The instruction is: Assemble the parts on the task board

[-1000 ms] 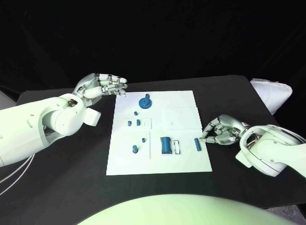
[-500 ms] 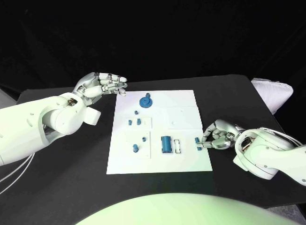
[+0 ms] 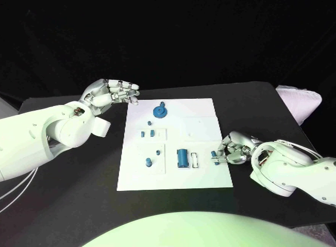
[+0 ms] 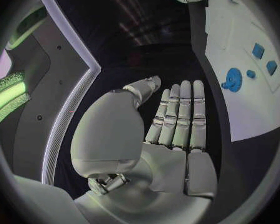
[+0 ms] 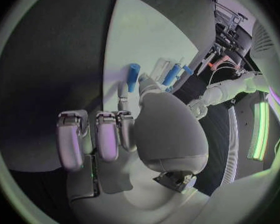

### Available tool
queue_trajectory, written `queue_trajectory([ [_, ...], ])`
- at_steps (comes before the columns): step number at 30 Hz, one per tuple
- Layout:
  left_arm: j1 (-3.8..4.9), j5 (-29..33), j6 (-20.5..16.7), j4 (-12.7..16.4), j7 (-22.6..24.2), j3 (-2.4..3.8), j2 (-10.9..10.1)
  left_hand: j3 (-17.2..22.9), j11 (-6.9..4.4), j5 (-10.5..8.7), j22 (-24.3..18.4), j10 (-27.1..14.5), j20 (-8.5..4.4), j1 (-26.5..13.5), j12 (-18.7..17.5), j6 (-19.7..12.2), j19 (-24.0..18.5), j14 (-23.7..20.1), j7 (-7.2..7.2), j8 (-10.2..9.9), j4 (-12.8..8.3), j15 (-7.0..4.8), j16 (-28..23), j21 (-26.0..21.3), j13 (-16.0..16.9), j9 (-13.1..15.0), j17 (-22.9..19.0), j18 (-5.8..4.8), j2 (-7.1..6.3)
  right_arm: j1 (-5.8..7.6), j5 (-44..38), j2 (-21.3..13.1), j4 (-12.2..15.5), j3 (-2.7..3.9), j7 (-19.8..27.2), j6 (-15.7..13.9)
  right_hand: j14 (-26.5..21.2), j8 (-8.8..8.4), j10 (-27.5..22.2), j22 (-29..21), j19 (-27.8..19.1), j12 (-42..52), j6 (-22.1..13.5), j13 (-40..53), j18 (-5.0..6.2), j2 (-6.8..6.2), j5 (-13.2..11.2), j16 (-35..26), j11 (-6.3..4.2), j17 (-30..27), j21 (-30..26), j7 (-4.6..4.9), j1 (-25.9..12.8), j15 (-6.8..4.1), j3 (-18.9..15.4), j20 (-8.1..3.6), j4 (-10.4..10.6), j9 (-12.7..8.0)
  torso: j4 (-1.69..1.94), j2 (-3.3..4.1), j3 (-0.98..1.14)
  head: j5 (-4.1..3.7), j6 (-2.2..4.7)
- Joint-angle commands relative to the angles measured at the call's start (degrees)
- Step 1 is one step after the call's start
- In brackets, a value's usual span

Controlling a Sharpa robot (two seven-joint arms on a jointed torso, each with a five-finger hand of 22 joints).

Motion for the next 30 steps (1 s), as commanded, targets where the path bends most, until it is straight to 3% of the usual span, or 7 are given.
queue_trajectory([
  [1,0.03,0.3,0.5,0.2,0.7,0.03,0.1,-0.2,0.19,0.00,-0.1,0.3,-0.16,0.0,-0.3,0.1,0.4,0.3,0.09,0.3,0.1,0.07,-0.4,-0.2,-0.1,-0.1,0.1,0.10,0.27,-0.65,-5.3,0.7,-0.6,-0.43,-2.7,4.1,5.1,-0.35,3.9,14.5,5.4,0.3,-0.2,12.8,-0.85,-0.02,0.0,0.3,-0.43,10.5,0.4,-0.03,1.9,-0.33,0.7,-0.22,-0.4,-0.3,0.02,0.00,0.02,-0.10,0.00],
  [9,0.03,0.3,0.5,0.3,0.7,0.03,-0.1,-0.2,0.19,0.00,-0.1,0.3,-0.16,0.0,-0.3,0.1,0.4,0.3,0.09,0.3,0.1,0.07,-0.4,-0.2,-0.1,-0.1,0.1,0.10,0.27,-1.44,-12.5,2.2,-1.7,-0.45,-5.0,7.4,5.2,-0.45,4.0,14.6,5.5,0.3,0.0,12.8,-0.92,-0.66,-1.3,0.4,-0.52,10.9,0.8,-0.11,5.6,-0.41,2.7,-0.32,-0.5,-0.6,0.01,0.01,0.00,0.03,0.00],
  [16,0.03,0.3,0.5,0.3,0.6,0.03,-0.2,-0.2,0.17,0.01,-0.1,0.3,-0.16,0.1,-0.4,0.1,0.5,0.3,0.06,0.3,0.1,0.06,-0.4,-0.3,-0.1,-0.1,0.1,0.10,0.31,-1.95,-15.6,3.0,-1.8,-0.46,-6.1,8.2,5.2,-0.75,3.9,14.7,5.5,0.3,0.5,12.8,-0.98,-0.96,1.0,0.5,-0.66,11.1,1.1,-0.23,8.9,-0.52,6.6,-0.43,-0.4,-1.1,0.00,-0.02,-0.01,-0.04,0.00],
  [23,0.03,0.3,0.5,0.4,0.6,0.03,-0.2,-0.2,0.17,0.01,-0.1,0.3,-0.16,0.1,-0.4,0.1,0.5,0.3,0.06,0.3,0.1,0.06,-0.4,-0.3,-0.1,-0.1,0.1,0.10,0.31,-2.06,-15.4,3.2,-1.3,-0.46,-6.4,6.7,5.2,-1.00,4.0,14.7,5.6,0.3,0.9,12.9,-0.99,-2.32,5.9,0.5,-0.75,11.2,1.1,-0.24,7.7,-0.56,11.5,-0.50,-0.1,-1.6,0.04,0.00,-0.02,-0.02,0.00],
  [27,0.03,0.3,0.5,0.4,0.6,0.03,-0.3,-0.2,0.17,0.01,-0.1,0.3,-0.16,0.1,-0.4,0.1,0.5,0.3,0.06,0.3,0.1,0.06,-0.4,-0.3,-0.1,-0.1,0.1,0.10,0.31,-2.08,-13.9,3.1,-0.8,-0.45,-6.2,4.8,5.3,-0.69,4.1,14.8,5.6,0.4,1.1,13.0,-1.02,-3.50,12.4,0.5,-0.87,11.3,1.2,-0.42,5.3,-0.71,16.5,-0.64,-0.3,-1.4,0.03,-0.01,0.02,0.08,0.00],
  [30,0.03,0.3,0.5,0.4,0.6,0.03,-0.3,-0.2,0.17,0.01,-0.1,0.3,-0.16,0.1,-0.4,0.1,0.5,0.3,0.06,0.3,0.1,0.06,-0.4,-0.3,-0.1,-0.1,0.1,0.10,0.31,-2.07,-12.5,2.8,-0.1,-0.44,-5.7,3.0,5.3,-0.41,4.1,14.8,5.6,0.4,0.9,13.0,-1.04,-3.90,14.6,0.5,-0.92,11.4,1.3,-0.46,4.7,-0.77,18.7,-0.68,-0.6,-1.2,0.02,0.00,0.02,0.04,0.00],
])
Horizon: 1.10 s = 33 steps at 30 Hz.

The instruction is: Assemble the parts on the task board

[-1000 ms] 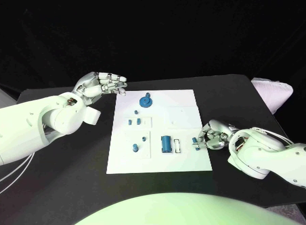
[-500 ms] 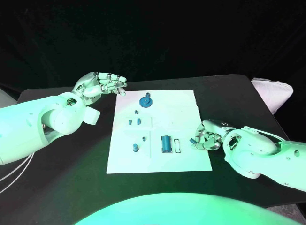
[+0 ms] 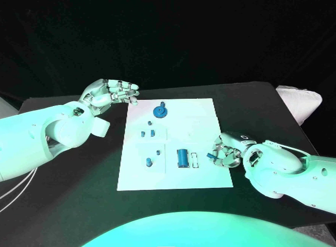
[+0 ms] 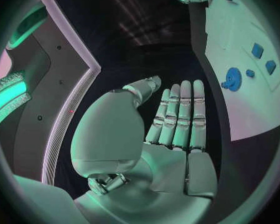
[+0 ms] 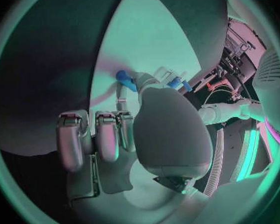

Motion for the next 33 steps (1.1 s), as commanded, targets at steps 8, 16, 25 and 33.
queue_trajectory([
  [8,0.03,0.3,0.4,0.2,0.7,0.04,0.1,-0.2,0.17,0.01,0.0,0.3,0.05,0.1,-0.4,0.1,0.3,0.3,0.06,0.3,0.1,0.06,-0.2,-0.3,-0.1,-0.1,0.1,0.10,0.31,-0.25,6.7,-0.8,1.5,-0.67,-0.6,-3.4,5.3,0.75,4.2,14.8,5.9,0.5,0.2,13.1,-1.05,-0.21,2.8,0.2,-0.55,11.3,0.3,-0.07,-1.2,-0.40,7.5,-0.52,-4.7,-16.0,-0.02,0.02,0.03,0.08,0.01],
  [16,0.03,0.3,0.4,0.1,0.6,0.04,0.2,-0.2,0.17,0.01,0.0,0.3,0.05,0.1,-0.4,0.1,0.3,0.3,0.06,0.3,0.1,0.06,-0.2,-0.3,-0.1,-0.1,0.1,0.10,0.31,1.98,14.8,-1.1,3.7,-0.56,1.2,-6.4,5.3,1.00,4.3,14.9,6.0,0.7,0.2,13.3,-1.13,-0.42,2.4,0.3,-0.55,11.5,0.8,-0.07,-2.0,-0.39,8.0,-0.53,-4.6,-15.8,-0.02,0.00,-0.03,0.10,0.01],
  [25,0.03,0.3,0.4,0.1,0.6,0.04,0.3,-0.2,0.17,0.01,0.0,0.3,0.05,0.1,-0.4,0.1,0.3,0.3,0.06,0.3,0.1,0.06,-0.2,-0.3,-0.1,-0.1,0.1,0.10,0.31,2.50,21.8,0.9,3.6,-0.55,1.9,-5.9,5.3,1.50,4.4,14.9,6.0,0.9,0.0,13.4,-1.15,-0.90,0.0,0.4,-0.57,11.7,0.9,-0.13,-4.3,-0.40,8.7,-0.54,-4.5,-15.3,0.03,0.00,-0.05,0.07,0.01],
  [33,0.03,0.3,0.4,0.1,0.6,0.04,0.3,-0.1,0.14,0.02,-0.1,0.3,0.04,0.2,-0.4,0.1,0.4,0.3,0.03,0.4,0.1,0.04,-0.3,-0.5,-0.1,-0.1,0.2,0.11,0.37,2.52,26.2,3.2,2.4,-0.56,0.8,-4.5,5.4,1.93,4.6,14.9,6.0,1.3,0.0,13.6,-1.16,-1.05,-1.0,0.5,-0.54,11.8,0.9,-0.11,-7.6,-0.38,8.3,-0.54,-3.9,-15.0,-0.02,0.02,0.00,0.03,0.01],
])
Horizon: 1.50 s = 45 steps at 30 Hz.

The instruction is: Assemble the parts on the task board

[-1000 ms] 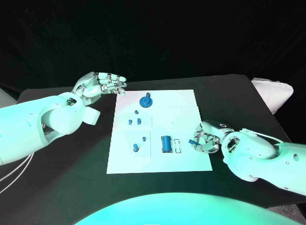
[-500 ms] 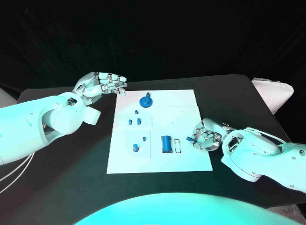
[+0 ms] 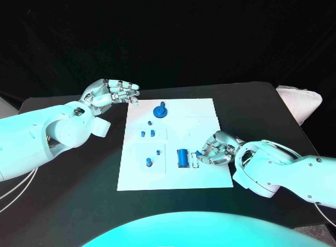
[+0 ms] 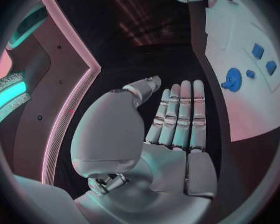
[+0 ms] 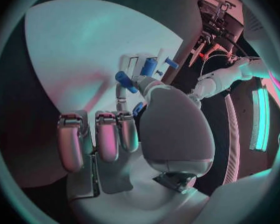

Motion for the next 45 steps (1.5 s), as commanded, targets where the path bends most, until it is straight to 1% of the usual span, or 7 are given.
queue_trajectory([
  [1,0.03,0.3,0.5,0.2,0.6,0.04,0.1,-0.1,0.14,0.02,0.0,0.3,0.04,0.2,-0.4,0.1,0.4,0.3,0.03,0.4,0.1,0.04,-0.3,-0.2,-0.1,-0.1,0.0,0.11,0.36,-0.01,4.6,0.7,-0.5,-0.01,-0.3,1.6,5.4,0.14,4.8,15.0,5.8,0.4,0.1,13.6,-1.16,0.10,0.3,0.2,-0.33,11.8,0.4,-0.18,-1.2,-0.37,-0.3,-0.32,0.2,-0.1,-0.04,0.01,0.02,0.04,0.01],
  [5,0.03,0.3,0.5,0.2,0.5,0.04,0.2,-0.1,0.14,0.02,0.0,0.3,0.04,0.2,-0.4,0.1,0.4,0.3,0.03,0.4,0.1,0.04,-0.3,-0.2,-0.1,-0.1,0.0,0.11,0.36,-0.06,5.4,1.6,-1.1,-0.02,-1.0,2.3,5.4,0.23,4.9,14.9,5.8,0.4,0.0,13.6,-1.16,0.31,-0.5,0.2,-0.28,11.8,0.3,-0.15,-3.4,-0.32,-1.1,-0.27,0.2,0.0,-0.02,0.03,0.03,0.02,0.01],
  [10,0.03,0.3,0.6,0.2,0.5,0.04,0.2,-0.1,0.14,0.02,0.0,0.3,0.04,0.2,-0.4,0.1,0.4,0.3,0.03,0.4,0.1,0.04,-0.3,-0.2,-0.1,-0.1,0.0,0.11,0.36,-0.12,5.4,2.4,-1.5,-0.03,-1.9,2.6,5.4,0.44,4.9,15.0,5.8,0.5,0.1,13.7,-1.16,0.67,-3.4,0.3,-0.32,12.0,0.4,-0.22,-5.6,-0.34,-2.0,-0.26,0.2,0.1,-0.06,0.02,0.09,0.10,0.01],
  [13,0.03,0.3,0.6,0.2,0.4,0.04,0.2,-0.1,0.14,0.02,0.0,0.3,0.04,0.2,-0.4,0.1,0.4,0.3,0.03,0.4,0.1,0.04,-0.3,-0.2,-0.1,-0.1,0.0,0.11,0.36,-0.13,5.3,2.7,-1.7,-0.03,-2.4,2.9,5.5,0.52,5.0,15.0,5.8,0.7,0.2,13.8,-1.20,0.92,-4.1,0.4,-0.34,12.3,0.6,-0.24,-6.5,-0.35,-2.3,-0.27,0.3,0.2,-0.02,0.01,0.06,0.11,0.01],
  [37,0.03,0.3,0.7,0.2,0.2,0.03,0.1,-0.2,0.15,0.02,-0.1,0.3,0.04,0.2,-0.4,0.1,0.4,0.3,0.03,0.4,0.2,0.04,-0.3,-0.3,-0.1,-0.1,0.1,0.11,0.35,-0.14,3.4,3.3,-1.8,-0.02,-2.8,2.7,5.5,0.78,5.1,15.1,5.9,0.9,0.6,13.9,-1.25,1.34,-4.4,0.5,-0.44,12.6,0.8,-0.40,-7.2,-0.43,-2.5,-0.31,0.3,0.3,0.00,0.05,0.04,0.11,0.01],
  [42,0.03,0.3,0.7,0.2,0.2,0.03,0.0,-0.2,0.16,0.01,-0.1,0.3,0.04,0.1,-0.4,0.1,0.5,0.3,0.03,0.4,0.2,0.05,-0.4,-0.4,-0.1,-0.1,0.1,0.10,0.35,-0.14,3.5,3.1,-1.3,-0.02,-2.4,2.7,5.6,0.90,5.2,15.1,5.9,1.0,0.6,14.0,-1.25,1.39,-4.7,0.6,-0.47,12.7,0.8,-0.40,-9.5,-0.46,-3.6,-0.36,0.4,0.3,-0.03,0.01,0.06,0.18,0.01],
  [45,0.03,0.3,0.7,0.2,0.2,0.03,0.0,-0.2,0.16,0.01,-0.1,0.3,0.04,0.1,-0.4,0.1,0.5,0.3,0.03,0.4,0.2,0.05,-0.4,-0.4,-0.1,-0.1,0.1,0.10,0.35,-0.14,3.6,2.9,-1.1,-0.02,-2.4,2.8,5.6,1.00,5.2,15.1,5.9,0.9,0.6,14.0,-1.26,1.32,-2.7,0.6,-0.51,12.7,0.8,-0.46,-11.2,-0.50,-4.6,-0.40,0.3,0.3,-0.04,-0.01,0.07,0.18,0.01],
])
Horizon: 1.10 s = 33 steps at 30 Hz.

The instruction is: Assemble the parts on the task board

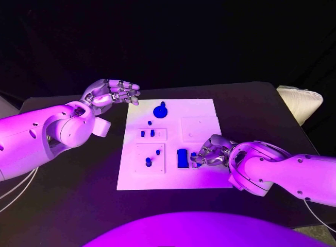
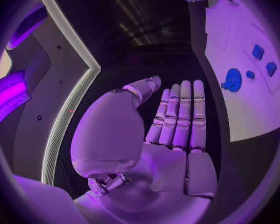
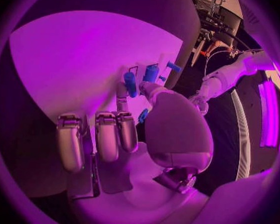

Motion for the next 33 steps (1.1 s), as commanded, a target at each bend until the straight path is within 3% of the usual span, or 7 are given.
queue_trajectory([
  [1,0.03,0.3,0.7,0.2,0.3,0.03,0.0,-0.2,0.16,0.01,0.0,0.3,0.04,0.1,-0.2,0.1,0.5,0.3,0.03,0.2,0.2,0.05,-0.4,-0.4,-0.1,0.0,0.1,0.10,0.35,-0.06,-0.5,-0.2,0.5,0.00,0.8,0.9,5.5,0.20,5.2,15.1,5.9,0.3,0.3,14.0,-0.37,-0.03,1.5,0.4,-0.52,12.7,0.3,-0.20,-1.4,-0.48,-1.0,-0.42,0.0,0.1,-0.04,-0.03,0.02,0.02,0.01],
  [16,0.03,0.3,0.7,0.1,0.3,0.03,0.0,-0.2,0.16,0.01,0.0,0.3,0.04,0.1,-0.2,0.1,0.5,0.3,0.03,0.2,0.2,0.05,-0.4,-0.4,-0.1,0.0,0.1,0.10,0.35,-0.06,-1.2,-1.7,1.2,0.00,0.8,1.4,5.6,0.33,5.2,15.1,5.9,0.4,0.4,14.1,-0.37,0.56,2.0,0.4,-0.58,12.8,0.3,-0.28,-2.9,-0.52,-1.8,-0.45,0.0,0.2,-0.04,0.02,0.10,0.00,0.01],
  [33,0.03,0.3,0.6,0.1,0.2,0.03,0.0,-0.2,0.17,0.02,-0.1,0.3,0.05,0.0,-0.2,0.1,0.5,0.3,0.04,0.2,0.4,0.07,-0.4,-0.5,-0.1,-0.1,0.2,0.10,0.40,-0.06,0.2,-2.0,2.0,0.00,2.0,2.7,5.6,0.41,5.3,15.1,5.9,0.5,0.4,14.2,-0.37,1.27,2.6,0.5,-0.65,13.1,0.3,-0.36,-3.0,-0.57,-1.7,-0.49,0.0,0.2,-0.03,-0.03,0.00,-0.02,0.01],
])
